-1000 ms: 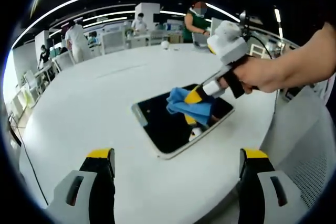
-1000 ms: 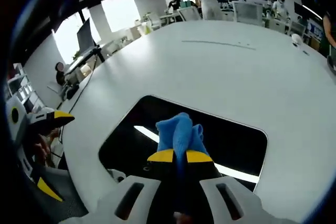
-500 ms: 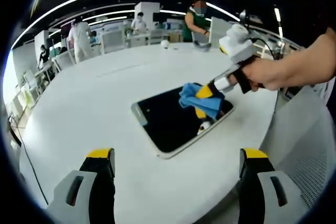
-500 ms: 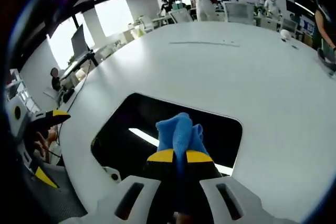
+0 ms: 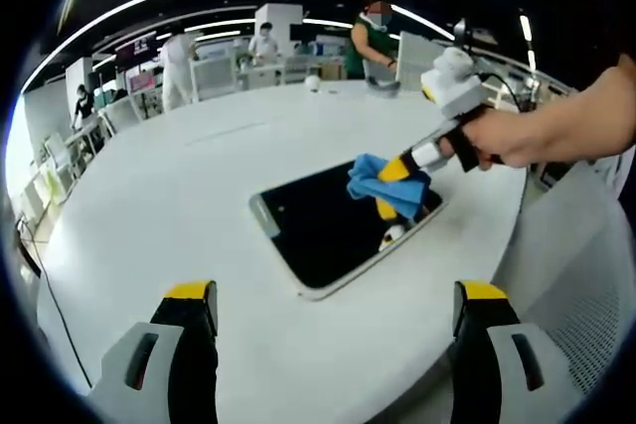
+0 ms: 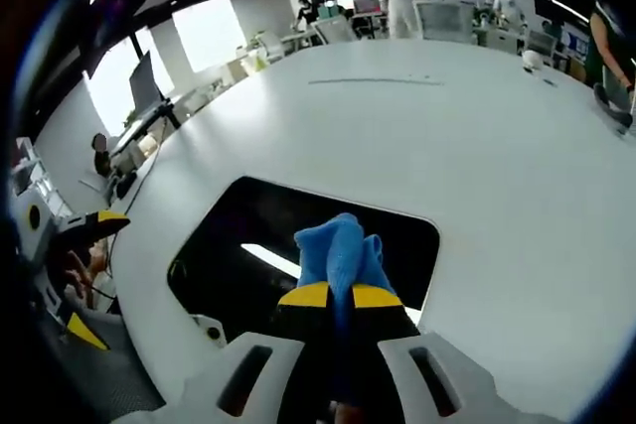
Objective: Wipe the mirror surface with the cleaning cloth until all visible marks leave the cleaned area.
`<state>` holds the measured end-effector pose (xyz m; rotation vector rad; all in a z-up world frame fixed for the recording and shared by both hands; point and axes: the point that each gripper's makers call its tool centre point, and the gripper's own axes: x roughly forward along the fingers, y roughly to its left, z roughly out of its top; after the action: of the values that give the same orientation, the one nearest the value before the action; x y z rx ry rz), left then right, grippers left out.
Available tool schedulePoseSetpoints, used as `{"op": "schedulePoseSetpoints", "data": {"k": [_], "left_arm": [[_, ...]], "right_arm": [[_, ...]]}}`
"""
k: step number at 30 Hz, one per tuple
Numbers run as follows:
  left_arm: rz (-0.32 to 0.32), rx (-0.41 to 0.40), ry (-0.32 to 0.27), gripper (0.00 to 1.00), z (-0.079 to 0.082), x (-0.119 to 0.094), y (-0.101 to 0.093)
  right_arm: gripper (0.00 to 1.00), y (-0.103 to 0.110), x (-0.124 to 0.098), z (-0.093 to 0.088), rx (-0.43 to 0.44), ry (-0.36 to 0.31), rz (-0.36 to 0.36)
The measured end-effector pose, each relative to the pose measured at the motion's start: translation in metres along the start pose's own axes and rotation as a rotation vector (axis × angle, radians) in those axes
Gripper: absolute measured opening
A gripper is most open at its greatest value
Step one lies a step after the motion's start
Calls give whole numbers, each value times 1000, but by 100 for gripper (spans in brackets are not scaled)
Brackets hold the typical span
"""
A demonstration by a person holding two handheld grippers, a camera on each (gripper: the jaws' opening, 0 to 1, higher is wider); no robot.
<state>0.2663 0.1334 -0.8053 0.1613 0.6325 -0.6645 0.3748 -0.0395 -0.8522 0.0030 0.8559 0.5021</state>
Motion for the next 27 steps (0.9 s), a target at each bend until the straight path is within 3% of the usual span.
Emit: {"op": "schedulePoseSetpoints", "data": {"k": [27], "left_arm": [[0, 1, 2, 99, 0, 0, -1]], "right_arm": [[1, -30, -13, -6, 61, -19, -55]]}}
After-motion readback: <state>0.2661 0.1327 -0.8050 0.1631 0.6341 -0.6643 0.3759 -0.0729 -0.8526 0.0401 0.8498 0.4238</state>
